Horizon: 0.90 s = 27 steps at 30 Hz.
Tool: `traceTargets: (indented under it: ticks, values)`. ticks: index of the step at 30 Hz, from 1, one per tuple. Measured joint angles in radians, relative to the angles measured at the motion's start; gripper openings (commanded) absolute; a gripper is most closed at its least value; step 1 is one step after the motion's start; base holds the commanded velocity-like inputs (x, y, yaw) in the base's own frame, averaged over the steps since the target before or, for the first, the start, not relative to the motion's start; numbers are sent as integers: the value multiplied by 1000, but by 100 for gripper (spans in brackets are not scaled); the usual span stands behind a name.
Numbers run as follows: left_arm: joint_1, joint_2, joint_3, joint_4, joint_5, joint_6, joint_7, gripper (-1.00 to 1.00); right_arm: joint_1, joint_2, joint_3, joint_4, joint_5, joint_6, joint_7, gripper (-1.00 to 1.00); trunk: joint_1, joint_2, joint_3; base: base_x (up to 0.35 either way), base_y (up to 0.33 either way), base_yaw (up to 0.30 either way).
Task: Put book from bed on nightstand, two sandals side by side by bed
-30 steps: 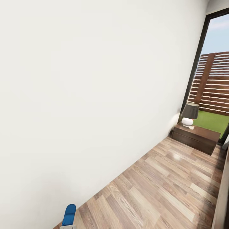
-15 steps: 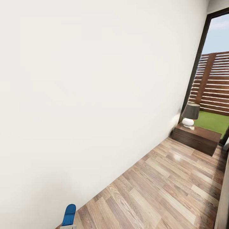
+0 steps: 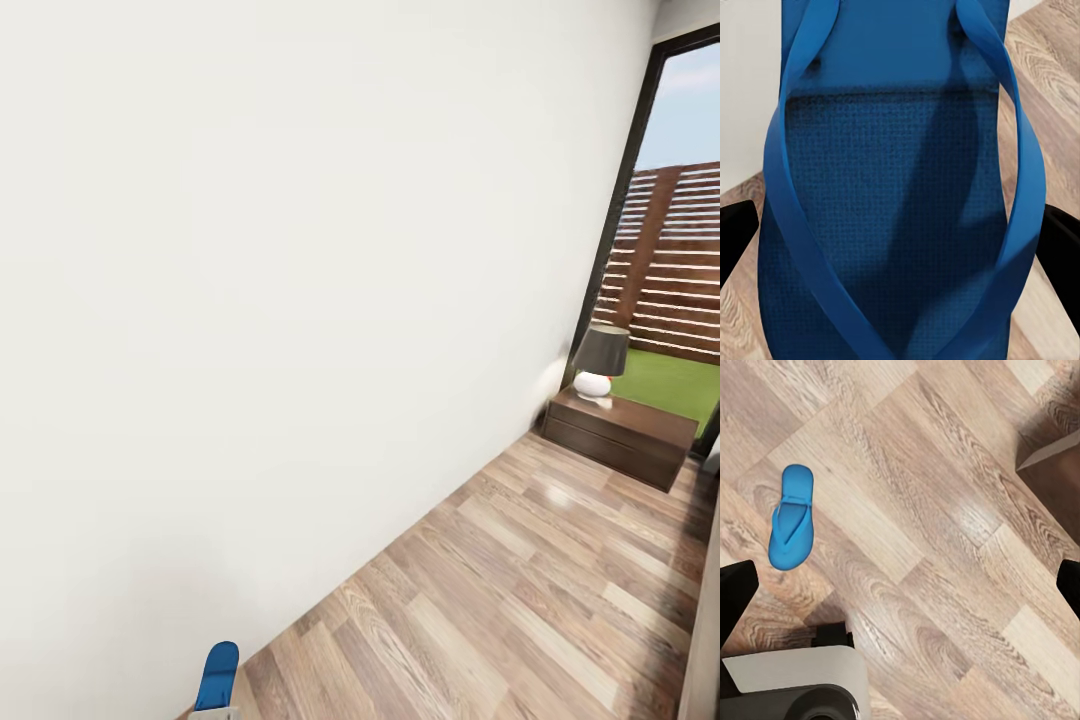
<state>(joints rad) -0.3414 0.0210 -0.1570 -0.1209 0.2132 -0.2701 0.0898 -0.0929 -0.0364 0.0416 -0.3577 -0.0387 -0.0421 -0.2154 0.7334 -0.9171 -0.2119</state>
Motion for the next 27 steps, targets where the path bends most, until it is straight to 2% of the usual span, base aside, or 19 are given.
traceTargets:
  ticks: [18,27]
  values:
    - [2,-1,-3,-1,0,1,0,-100,0,0,0,1,0,1,0,100,0,0,0,44,0,0]
    - [4,-1,-4,-1,0,0,0,-100,0,0,0,1,0,0,0,100,0,0,0,109,-17,0]
